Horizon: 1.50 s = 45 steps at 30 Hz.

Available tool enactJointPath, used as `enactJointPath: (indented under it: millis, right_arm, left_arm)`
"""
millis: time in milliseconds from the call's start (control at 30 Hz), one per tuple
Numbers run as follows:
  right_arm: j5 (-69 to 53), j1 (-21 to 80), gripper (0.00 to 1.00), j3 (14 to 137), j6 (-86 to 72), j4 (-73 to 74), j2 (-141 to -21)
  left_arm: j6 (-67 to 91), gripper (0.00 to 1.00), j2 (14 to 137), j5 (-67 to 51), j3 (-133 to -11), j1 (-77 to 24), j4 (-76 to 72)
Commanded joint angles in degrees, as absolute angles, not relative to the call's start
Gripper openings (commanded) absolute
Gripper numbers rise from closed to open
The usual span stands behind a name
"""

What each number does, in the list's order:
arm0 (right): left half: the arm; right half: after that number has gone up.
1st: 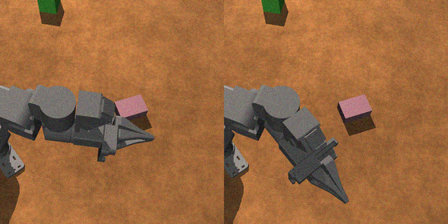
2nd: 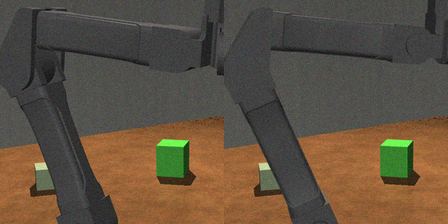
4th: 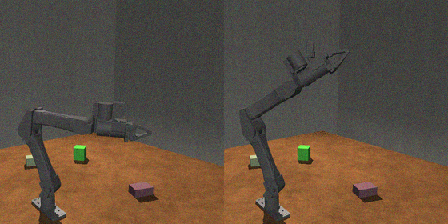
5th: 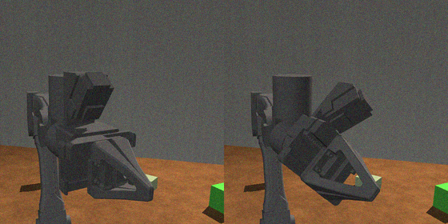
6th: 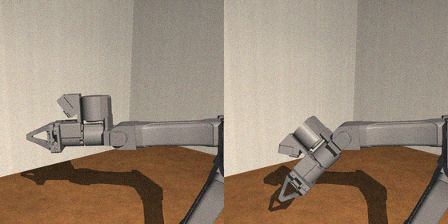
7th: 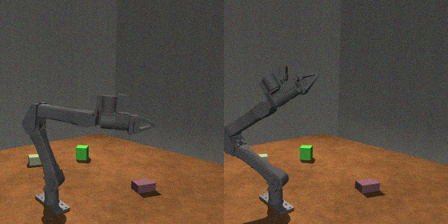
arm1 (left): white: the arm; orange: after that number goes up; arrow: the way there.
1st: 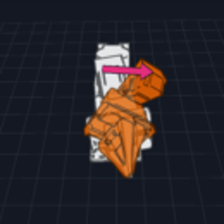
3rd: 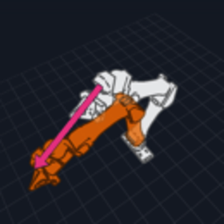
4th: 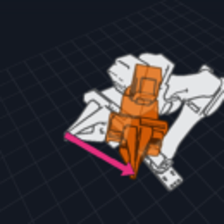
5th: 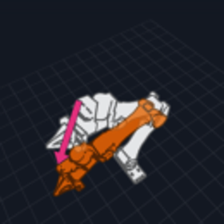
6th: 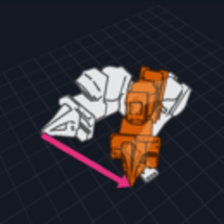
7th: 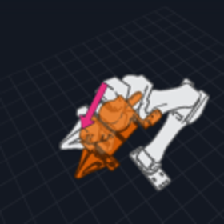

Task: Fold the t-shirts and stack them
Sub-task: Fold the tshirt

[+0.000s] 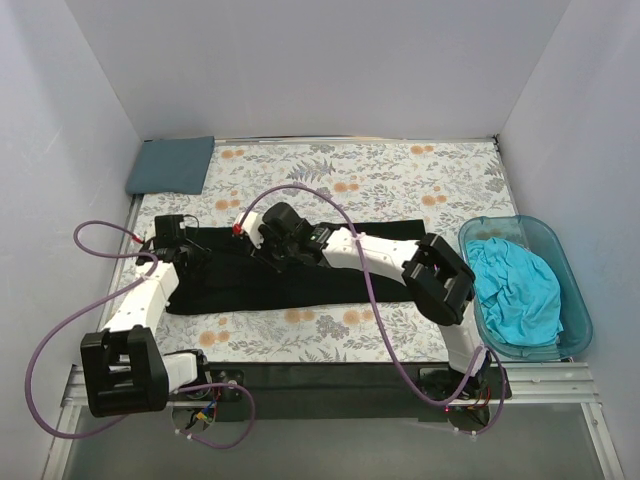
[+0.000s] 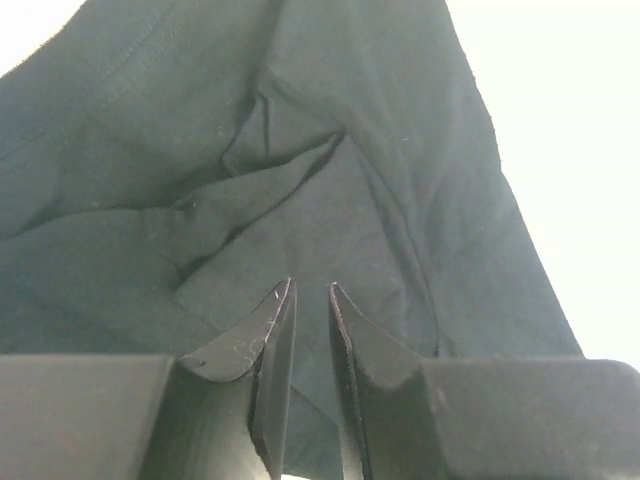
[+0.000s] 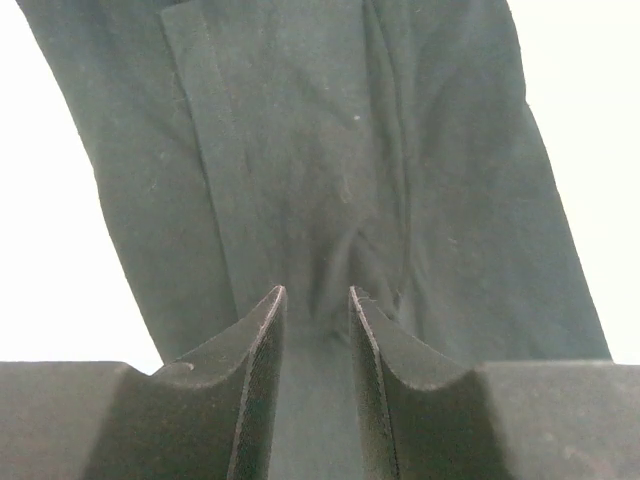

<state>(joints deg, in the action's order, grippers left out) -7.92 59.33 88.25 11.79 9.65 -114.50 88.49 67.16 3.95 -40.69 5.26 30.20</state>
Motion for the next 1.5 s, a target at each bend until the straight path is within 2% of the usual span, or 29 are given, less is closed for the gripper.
enactJointPath:
  millis: [0, 200, 467, 767, 1200, 1300, 1333, 1400, 1433, 1467]
  right_arm:
    - [-9.76, 59.5, 0.33, 91.05, 8.79, 7.56, -119.43]
    - [-8.18, 59.41, 0.32, 88.78, 8.17, 6.77, -122.43]
    - [-9.4, 56.08, 0.33, 82.53, 4.75, 4.31, -114.97]
    - [-16.78, 51.6, 0.37, 86.13, 0.79, 2.46, -116.71]
    - [-21.71, 51.5, 0.37, 89.21, 0.79, 2.46, -122.43]
    - [-20.92, 51.5, 0.34, 89.21, 1.23, 2.46, -122.87]
    - [-20.74, 51.33, 0.27, 89.21, 1.32, 2.37, -122.96]
    - [-20.74, 51.06, 0.2, 89.21, 1.58, 2.37, -123.22]
    - [-20.39, 50.89, 0.12, 89.03, 1.76, 2.37, -123.22]
    - [-20.22, 50.54, 0.07, 88.95, 1.84, 2.37, -123.22]
  left_arm:
    - [88.59, 0.21, 69.87, 1.93, -38.42, 5.36, 27.08]
    - [92.37, 0.18, 73.65, 5.97, -34.11, 5.71, 24.52]
    - [91.41, 0.2, 75.59, 5.36, -33.05, 6.77, 24.79]
    - [90.97, 0.2, 74.8, 5.01, -32.78, 6.77, 24.52]
    - [90.97, 0.2, 75.15, 4.66, -32.7, 6.77, 24.26]
    - [90.97, 0.2, 75.06, 4.66, -32.61, 6.77, 24.26]
    - [90.97, 0.2, 74.97, 4.66, -32.61, 6.77, 24.26]
    - [90.97, 0.2, 75.06, 4.48, -32.43, 6.77, 24.26]
    - [90.97, 0.21, 75.23, 4.4, -32.43, 6.77, 24.26]
    - [91.05, 0.21, 75.32, 4.31, -32.43, 6.77, 24.26]
